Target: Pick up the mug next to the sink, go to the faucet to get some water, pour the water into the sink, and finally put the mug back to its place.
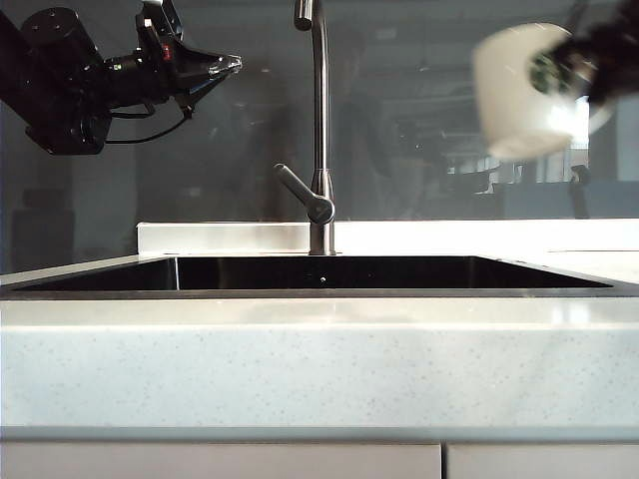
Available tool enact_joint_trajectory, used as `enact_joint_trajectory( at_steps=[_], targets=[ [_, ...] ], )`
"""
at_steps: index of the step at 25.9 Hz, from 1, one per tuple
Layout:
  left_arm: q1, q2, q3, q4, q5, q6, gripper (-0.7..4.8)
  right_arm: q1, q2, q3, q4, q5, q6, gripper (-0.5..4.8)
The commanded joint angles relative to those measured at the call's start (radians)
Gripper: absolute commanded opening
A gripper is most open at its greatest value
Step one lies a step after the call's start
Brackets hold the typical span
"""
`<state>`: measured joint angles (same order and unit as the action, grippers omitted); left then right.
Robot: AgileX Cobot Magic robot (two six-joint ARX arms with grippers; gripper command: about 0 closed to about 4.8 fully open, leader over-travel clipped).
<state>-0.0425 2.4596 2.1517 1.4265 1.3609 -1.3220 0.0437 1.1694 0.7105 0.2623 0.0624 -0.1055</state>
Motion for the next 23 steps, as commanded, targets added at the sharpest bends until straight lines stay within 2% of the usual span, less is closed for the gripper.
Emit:
enact_joint_trajectory(
  at_steps=[1, 3, 8, 13, 20, 23],
  targets=[
    [-0.015, -0.007, 0.005, 0.034, -0.014, -0.003, -0.04, -0.100, 0.014, -0.137, 0.273, -0.055, 0.035, -0.06],
    [-0.026, -0.007, 0.005, 0.034, -0.014, -0.002, -0.04, -0.163, 0.061, -0.174, 0.379, -0.095, 0.035, -0.06],
    [-0.053, -0.007, 0.005, 0.034, -0.013, -0.002, -0.04, -0.291, 0.204, -0.176, 0.510, -0.223, 0.027, -0.06],
    [-0.056, -0.007, 0.005, 0.034, -0.014, 0.001, -0.04, -0.311, 0.294, -0.176, 0.562, -0.222, 0.025, -0.06],
    [-0.056, -0.007, 0.005, 0.034, -0.013, 0.002, -0.04, -0.310, 0.340, -0.176, 0.591, -0.223, -0.050, -0.06],
    [-0.056, -0.007, 0.005, 0.034, -0.014, 0.002, -0.04, -0.310, 0.354, -0.176, 0.605, -0.255, -0.054, -0.06]
  ],
)
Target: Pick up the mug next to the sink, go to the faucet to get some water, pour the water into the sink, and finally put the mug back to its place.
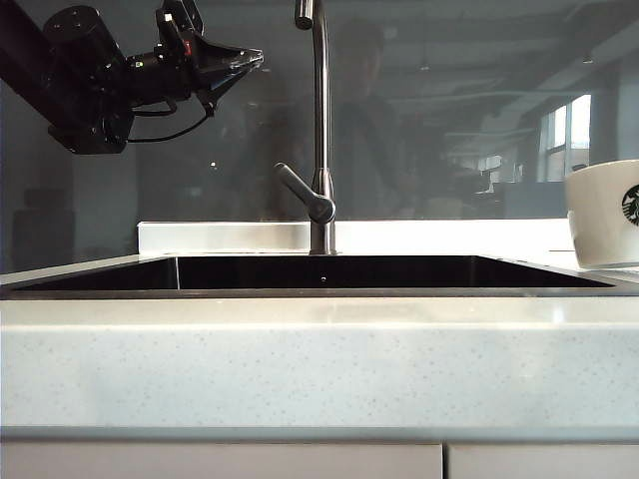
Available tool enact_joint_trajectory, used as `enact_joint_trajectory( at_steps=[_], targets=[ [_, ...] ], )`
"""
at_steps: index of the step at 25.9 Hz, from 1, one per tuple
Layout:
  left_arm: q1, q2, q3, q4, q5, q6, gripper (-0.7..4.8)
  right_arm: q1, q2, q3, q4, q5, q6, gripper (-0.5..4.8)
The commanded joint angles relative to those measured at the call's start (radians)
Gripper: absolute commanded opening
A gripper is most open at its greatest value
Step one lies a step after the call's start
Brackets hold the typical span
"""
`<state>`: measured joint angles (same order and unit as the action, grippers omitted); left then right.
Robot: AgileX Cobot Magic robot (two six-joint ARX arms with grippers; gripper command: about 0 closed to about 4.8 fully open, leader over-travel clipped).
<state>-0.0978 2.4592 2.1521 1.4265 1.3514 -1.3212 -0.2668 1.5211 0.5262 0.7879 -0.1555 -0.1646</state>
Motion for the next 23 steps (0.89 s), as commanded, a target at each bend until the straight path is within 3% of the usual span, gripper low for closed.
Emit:
enact_joint_trajectory(
  at_steps=[1, 16, 18, 23],
  targets=[
    [-0.001, -0.007, 0.005, 0.034, -0.004, 0.002, -0.04, 0.001, 0.019, 0.008, 0.101, -0.053, 0.006, -0.06],
    [-0.001, -0.007, 0.005, 0.034, -0.003, 0.001, -0.04, 0.005, 0.046, 0.008, 0.110, -0.072, 0.007, -0.04],
    [-0.001, -0.007, 0.005, 0.034, -0.004, 0.001, -0.04, 0.005, 0.046, 0.008, 0.101, -0.072, 0.007, 0.25],
    [-0.001, -0.007, 0.005, 0.034, -0.004, 0.001, -0.04, 0.005, 0.045, 0.008, 0.081, -0.072, 0.007, 0.28]
  ],
)
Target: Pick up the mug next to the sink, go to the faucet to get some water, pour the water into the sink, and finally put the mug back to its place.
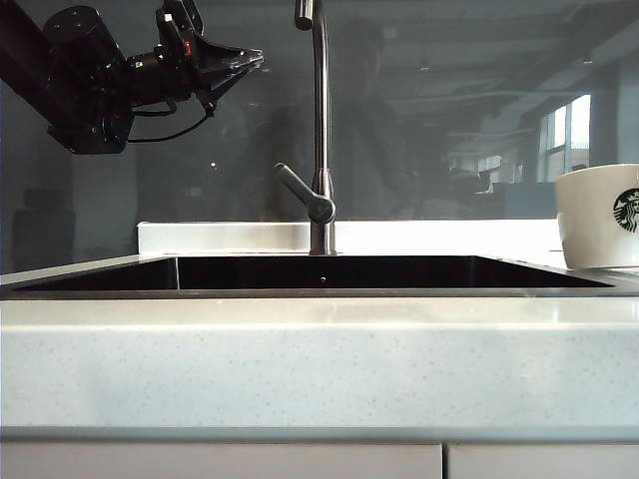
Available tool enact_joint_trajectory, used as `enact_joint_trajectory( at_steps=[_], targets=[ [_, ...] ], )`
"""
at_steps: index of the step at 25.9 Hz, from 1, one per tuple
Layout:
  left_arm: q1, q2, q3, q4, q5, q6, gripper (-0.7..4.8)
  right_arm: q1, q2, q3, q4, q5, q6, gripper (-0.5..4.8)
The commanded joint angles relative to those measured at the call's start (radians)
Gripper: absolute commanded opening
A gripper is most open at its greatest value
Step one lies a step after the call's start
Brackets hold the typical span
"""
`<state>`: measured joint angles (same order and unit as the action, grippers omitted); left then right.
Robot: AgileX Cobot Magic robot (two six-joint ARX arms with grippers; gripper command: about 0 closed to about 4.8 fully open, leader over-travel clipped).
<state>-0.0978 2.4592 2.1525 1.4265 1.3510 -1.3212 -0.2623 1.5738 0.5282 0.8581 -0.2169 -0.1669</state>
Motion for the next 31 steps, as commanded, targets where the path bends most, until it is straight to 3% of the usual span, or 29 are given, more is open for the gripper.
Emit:
enact_joint_trajectory(
  at_steps=[1, 3, 17, 20, 31],
  targets=[
    [-0.001, -0.007, 0.005, 0.034, -0.003, 0.001, -0.04, 0.000, -0.007, 0.006, 0.003, -0.010, 0.009, 0.42],
    [-0.001, -0.007, 0.005, 0.034, -0.003, 0.001, -0.04, 0.000, -0.007, 0.006, -0.018, -0.010, 0.010, 0.68],
    [-0.003, -0.007, 0.005, 0.034, -0.003, 0.001, -0.04, 0.000, -0.072, 0.006, -0.109, -0.003, 0.010, 0.68],
    [-0.003, -0.007, 0.005, 0.034, -0.003, 0.000, -0.04, 0.000, -0.083, 0.006, -0.130, -0.003, 0.010, 1.25],
    [-0.003, -0.007, 0.005, 0.034, 0.005, -0.014, -0.04, -0.001, -0.140, 0.005, -0.243, 0.035, 0.010, 1.50]
  ],
)
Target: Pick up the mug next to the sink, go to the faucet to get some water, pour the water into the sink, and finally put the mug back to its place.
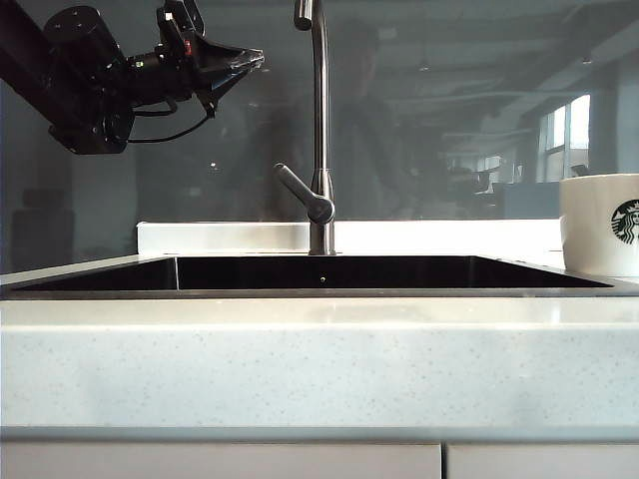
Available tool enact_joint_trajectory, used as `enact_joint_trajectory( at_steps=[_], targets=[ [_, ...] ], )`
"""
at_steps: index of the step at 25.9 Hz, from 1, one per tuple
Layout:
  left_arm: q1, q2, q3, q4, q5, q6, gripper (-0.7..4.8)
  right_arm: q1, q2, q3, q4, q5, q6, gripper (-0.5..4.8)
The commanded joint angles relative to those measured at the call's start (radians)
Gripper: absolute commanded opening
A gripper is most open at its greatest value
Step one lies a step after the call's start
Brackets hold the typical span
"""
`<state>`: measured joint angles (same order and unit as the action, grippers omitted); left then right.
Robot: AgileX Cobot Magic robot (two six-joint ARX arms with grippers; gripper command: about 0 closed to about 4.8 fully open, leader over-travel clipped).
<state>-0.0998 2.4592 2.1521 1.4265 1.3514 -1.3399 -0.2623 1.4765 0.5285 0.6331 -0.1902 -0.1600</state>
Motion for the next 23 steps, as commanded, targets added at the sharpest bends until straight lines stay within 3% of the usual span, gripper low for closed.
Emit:
enact_joint_trajectory(
  at_steps=[1, 7, 8, 12, 14, 15, 23],
  targets=[
    [-0.001, -0.007, 0.005, 0.034, 0.005, 0.005, -0.04, -0.001, -0.050, 0.004, -0.023, 0.009, 0.003, 1.50],
    [-0.001, -0.007, 0.005, 0.034, 0.007, 0.004, -0.04, -0.001, -0.210, -0.083, -0.090, 0.015, 0.003, 1.56],
    [-0.001, -0.007, 0.005, 0.034, 0.007, 0.005, -0.04, -0.001, -0.262, -0.119, -0.091, 0.016, 0.014, 1.78],
    [-0.001, -0.007, 0.005, 0.034, 0.010, 0.003, -0.04, 0.001, -0.375, -0.158, -0.161, 0.008, 0.090, 1.77],
    [-0.001, -0.007, 0.005, 0.034, 0.016, -0.003, -0.04, 0.002, -0.486, -0.164, -0.269, -0.027, 0.105, 0.85],
    [-0.001, -0.007, 0.005, 0.034, 0.020, -0.004, -0.04, 0.001, -0.579, -0.164, -0.340, -0.031, 0.105, -0.06],
    [-0.003, -0.033, 0.005, 0.034, 0.043, -0.050, -0.04, 0.000, -0.967, -0.164, -0.483, -0.031, 0.138, -0.03]
  ],
)
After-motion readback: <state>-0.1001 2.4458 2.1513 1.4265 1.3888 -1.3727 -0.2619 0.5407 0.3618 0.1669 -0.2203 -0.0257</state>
